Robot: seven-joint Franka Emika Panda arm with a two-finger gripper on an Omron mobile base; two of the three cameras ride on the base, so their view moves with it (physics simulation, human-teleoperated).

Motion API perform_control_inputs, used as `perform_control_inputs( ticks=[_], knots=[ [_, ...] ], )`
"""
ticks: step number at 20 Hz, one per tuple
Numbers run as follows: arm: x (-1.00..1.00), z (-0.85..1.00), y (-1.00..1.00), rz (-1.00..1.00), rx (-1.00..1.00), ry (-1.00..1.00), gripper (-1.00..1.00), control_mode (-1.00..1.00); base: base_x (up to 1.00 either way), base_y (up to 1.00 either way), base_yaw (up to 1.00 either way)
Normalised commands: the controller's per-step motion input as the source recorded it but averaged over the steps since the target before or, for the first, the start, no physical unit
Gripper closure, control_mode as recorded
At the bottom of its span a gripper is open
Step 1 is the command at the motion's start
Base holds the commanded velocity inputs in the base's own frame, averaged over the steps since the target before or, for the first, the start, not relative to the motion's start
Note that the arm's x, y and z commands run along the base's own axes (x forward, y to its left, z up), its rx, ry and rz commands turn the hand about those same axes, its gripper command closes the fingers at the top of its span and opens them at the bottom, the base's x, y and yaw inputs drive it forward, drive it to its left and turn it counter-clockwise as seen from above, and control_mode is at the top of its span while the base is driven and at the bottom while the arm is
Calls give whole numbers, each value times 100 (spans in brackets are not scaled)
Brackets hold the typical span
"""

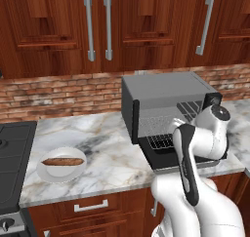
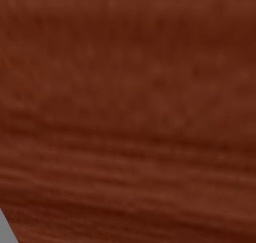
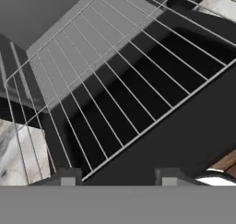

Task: Pull the toaster oven rack outwards. Pick up the baguette from the plate and place it on the toaster oven rack. Close the toaster oven door fully and set the temperature to the lowest setting.

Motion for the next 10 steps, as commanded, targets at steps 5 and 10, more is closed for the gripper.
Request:
perform_control_inputs(
  ticks=[5, 10],
  knots=[
    [-67, 57, 4, 2, -7, 0, -100, -100, 0, 0, 0],
    [-62, 32, 65, 19, -12, 0, -100, -100, 0, 0, 0]
  ],
)
